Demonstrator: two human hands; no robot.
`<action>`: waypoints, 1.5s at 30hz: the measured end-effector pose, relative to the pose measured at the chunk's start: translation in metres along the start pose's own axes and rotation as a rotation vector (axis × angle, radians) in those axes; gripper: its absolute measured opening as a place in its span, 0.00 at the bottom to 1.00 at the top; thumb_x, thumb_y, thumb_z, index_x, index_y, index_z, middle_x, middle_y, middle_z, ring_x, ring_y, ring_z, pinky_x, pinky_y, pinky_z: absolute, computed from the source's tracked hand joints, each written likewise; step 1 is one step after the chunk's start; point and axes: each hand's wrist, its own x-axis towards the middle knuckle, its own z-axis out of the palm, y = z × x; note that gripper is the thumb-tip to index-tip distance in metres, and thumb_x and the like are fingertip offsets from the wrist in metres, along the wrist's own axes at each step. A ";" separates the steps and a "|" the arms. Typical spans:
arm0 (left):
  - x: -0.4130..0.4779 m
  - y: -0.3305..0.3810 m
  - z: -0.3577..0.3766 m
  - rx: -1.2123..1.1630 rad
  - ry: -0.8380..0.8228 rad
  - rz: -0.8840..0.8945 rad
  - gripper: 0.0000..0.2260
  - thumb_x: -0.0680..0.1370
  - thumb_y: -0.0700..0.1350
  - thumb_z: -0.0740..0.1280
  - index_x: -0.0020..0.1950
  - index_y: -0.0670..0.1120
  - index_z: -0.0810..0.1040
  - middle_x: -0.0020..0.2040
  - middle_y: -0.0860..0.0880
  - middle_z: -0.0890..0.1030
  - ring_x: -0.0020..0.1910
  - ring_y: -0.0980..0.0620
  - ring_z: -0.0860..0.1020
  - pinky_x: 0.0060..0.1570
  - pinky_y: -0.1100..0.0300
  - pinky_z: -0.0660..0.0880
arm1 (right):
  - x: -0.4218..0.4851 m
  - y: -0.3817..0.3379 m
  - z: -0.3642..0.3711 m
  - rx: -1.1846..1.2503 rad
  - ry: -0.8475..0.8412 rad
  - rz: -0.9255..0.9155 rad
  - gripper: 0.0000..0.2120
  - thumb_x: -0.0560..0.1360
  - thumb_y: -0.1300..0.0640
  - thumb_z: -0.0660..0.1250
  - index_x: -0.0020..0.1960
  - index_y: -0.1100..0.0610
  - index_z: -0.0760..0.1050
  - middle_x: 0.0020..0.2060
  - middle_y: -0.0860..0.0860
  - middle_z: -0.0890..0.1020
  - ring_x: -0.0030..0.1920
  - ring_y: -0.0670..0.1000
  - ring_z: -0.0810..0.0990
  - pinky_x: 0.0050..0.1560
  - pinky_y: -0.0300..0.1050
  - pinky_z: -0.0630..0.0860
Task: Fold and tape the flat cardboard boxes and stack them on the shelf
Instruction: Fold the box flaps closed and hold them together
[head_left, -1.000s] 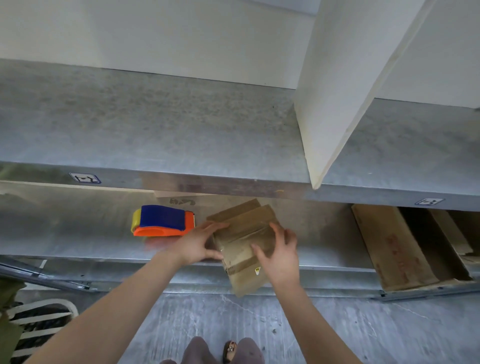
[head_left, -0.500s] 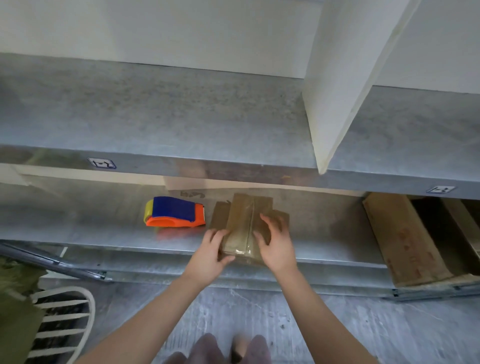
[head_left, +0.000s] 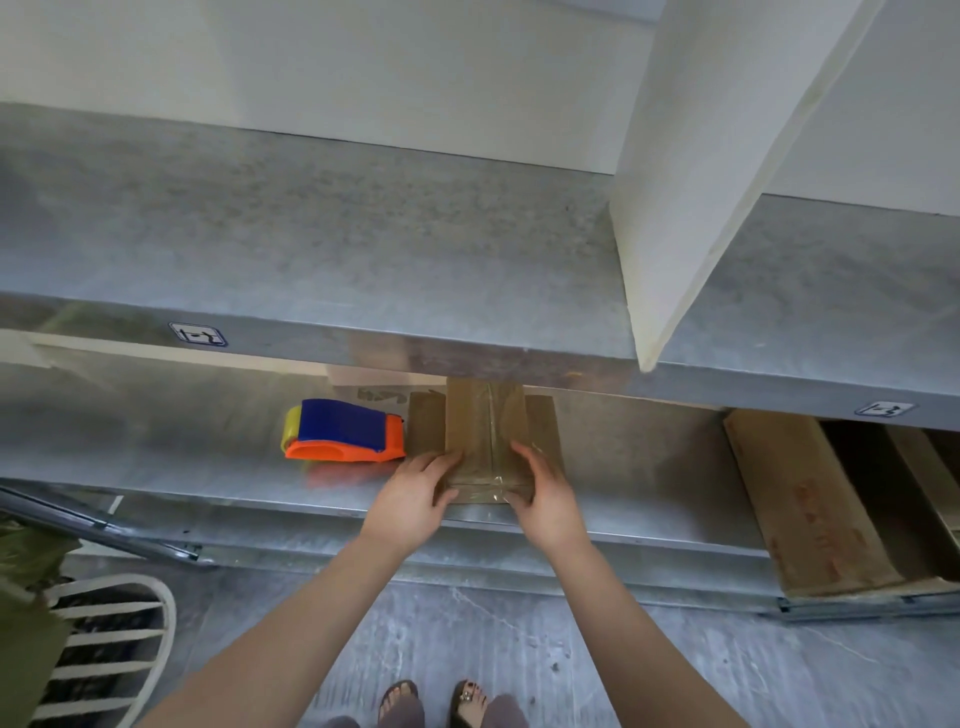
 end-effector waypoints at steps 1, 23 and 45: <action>0.001 0.000 -0.003 0.053 -0.007 0.034 0.22 0.79 0.50 0.65 0.73 0.50 0.68 0.68 0.49 0.72 0.68 0.49 0.68 0.66 0.59 0.65 | -0.001 0.000 -0.001 -0.024 -0.008 0.003 0.33 0.74 0.56 0.72 0.75 0.48 0.63 0.73 0.52 0.67 0.71 0.54 0.68 0.68 0.46 0.68; 0.011 -0.108 -0.126 0.610 -0.086 0.169 0.33 0.77 0.64 0.60 0.78 0.50 0.59 0.77 0.46 0.60 0.77 0.46 0.57 0.75 0.51 0.47 | 0.016 -0.125 0.089 -0.459 -0.002 -0.340 0.26 0.80 0.49 0.58 0.76 0.54 0.60 0.75 0.54 0.65 0.77 0.56 0.55 0.77 0.52 0.55; 0.039 -0.124 -0.139 0.262 -0.392 0.057 0.28 0.73 0.55 0.69 0.71 0.58 0.67 0.60 0.50 0.73 0.56 0.49 0.74 0.53 0.57 0.73 | 0.017 -0.114 0.115 -0.342 -0.009 -0.149 0.25 0.80 0.53 0.59 0.76 0.57 0.61 0.72 0.55 0.67 0.74 0.54 0.62 0.74 0.45 0.59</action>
